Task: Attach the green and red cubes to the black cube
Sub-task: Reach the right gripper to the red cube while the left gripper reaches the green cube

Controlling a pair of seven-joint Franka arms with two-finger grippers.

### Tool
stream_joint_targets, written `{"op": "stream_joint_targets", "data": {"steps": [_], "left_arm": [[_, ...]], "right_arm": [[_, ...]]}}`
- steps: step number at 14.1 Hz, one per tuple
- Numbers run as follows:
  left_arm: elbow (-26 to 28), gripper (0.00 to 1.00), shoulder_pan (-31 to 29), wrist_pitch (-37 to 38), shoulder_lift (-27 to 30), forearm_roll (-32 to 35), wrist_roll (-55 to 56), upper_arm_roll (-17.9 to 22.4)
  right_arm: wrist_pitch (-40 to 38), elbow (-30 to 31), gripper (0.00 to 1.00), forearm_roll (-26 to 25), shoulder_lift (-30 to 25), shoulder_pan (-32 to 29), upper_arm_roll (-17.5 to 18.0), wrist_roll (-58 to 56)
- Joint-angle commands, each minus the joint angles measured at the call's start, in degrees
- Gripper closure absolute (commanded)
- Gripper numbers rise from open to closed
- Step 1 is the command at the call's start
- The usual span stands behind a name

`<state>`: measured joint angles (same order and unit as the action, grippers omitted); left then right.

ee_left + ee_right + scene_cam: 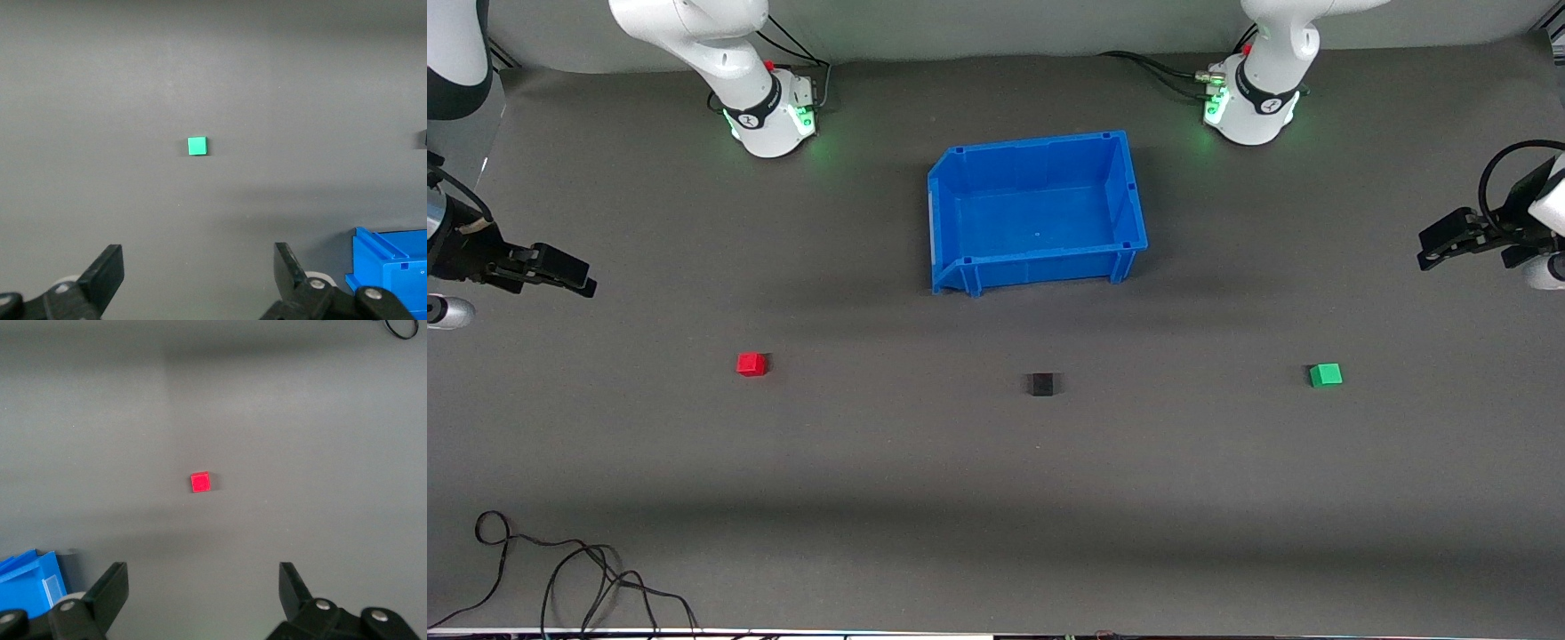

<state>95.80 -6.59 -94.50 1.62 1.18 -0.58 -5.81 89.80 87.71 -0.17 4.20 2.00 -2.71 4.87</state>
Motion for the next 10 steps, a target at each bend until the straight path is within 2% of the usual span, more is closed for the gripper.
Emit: {"op": "stream_joint_targets", "data": {"steps": [1,6,8,10], "left_arm": [[-0.6,0.0,0.0,-0.1,-0.2,0.2,-0.3,-0.2],[0.2,0.0,-0.4,0.0,-1.7,0.2,0.5,-0.1],[0.1,0.0,-1.0,-0.4,-3.2,0.0,7.8,0.0],[1.0,0.0,-1.7,-1.9,-4.6,0.0,10.5,0.0]], "right_arm": [[-0.8,0.1,0.0,1.1,-1.0,0.5,-0.5,-1.2],[-0.8,-0.1,0.0,1.1,-0.7,0.5,-0.3,-0.4],[-0.7,-0.3,0.0,1.1,-0.3,0.5,-0.3,0.4],[-0.7,-1.5,0.0,1.8,0.4,0.4,-0.4,8.8]]}}
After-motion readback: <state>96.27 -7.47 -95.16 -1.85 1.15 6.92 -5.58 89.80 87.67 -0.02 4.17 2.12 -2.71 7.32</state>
